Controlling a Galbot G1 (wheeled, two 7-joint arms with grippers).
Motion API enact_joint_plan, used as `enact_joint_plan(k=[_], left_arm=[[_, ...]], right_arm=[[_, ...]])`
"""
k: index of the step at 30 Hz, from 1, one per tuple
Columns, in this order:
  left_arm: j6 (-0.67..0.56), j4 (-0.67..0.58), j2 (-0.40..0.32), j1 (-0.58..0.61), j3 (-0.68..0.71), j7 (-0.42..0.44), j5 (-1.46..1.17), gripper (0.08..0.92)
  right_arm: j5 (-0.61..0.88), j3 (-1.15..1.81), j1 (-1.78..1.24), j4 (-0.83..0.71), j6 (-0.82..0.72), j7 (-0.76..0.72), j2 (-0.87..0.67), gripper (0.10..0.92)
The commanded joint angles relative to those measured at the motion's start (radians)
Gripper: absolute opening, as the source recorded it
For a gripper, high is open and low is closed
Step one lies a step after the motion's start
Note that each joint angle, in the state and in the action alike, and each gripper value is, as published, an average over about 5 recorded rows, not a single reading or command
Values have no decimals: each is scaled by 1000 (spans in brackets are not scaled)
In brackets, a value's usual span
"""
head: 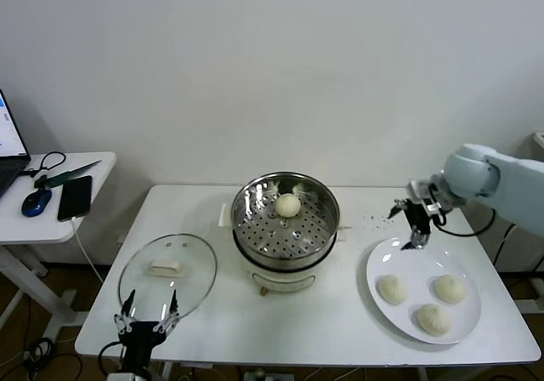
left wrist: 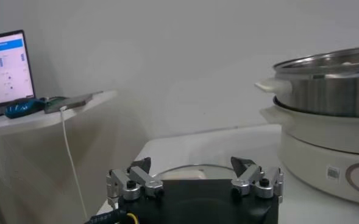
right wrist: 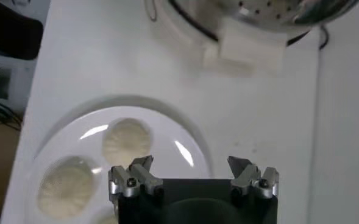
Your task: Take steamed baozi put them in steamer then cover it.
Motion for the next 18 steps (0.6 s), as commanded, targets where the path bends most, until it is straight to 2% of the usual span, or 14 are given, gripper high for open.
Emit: enact_joint_plan(k=[1, 18], left_arm=[[-3, 5, 0, 8, -5, 1, 1, 823], [-6, 20, -2, 8, -10, -1, 4, 823]], right_arm=[[-18, 144, -287, 3, -63, -6, -43, 823], [-90, 176, -334, -97, -45, -13, 78, 823]])
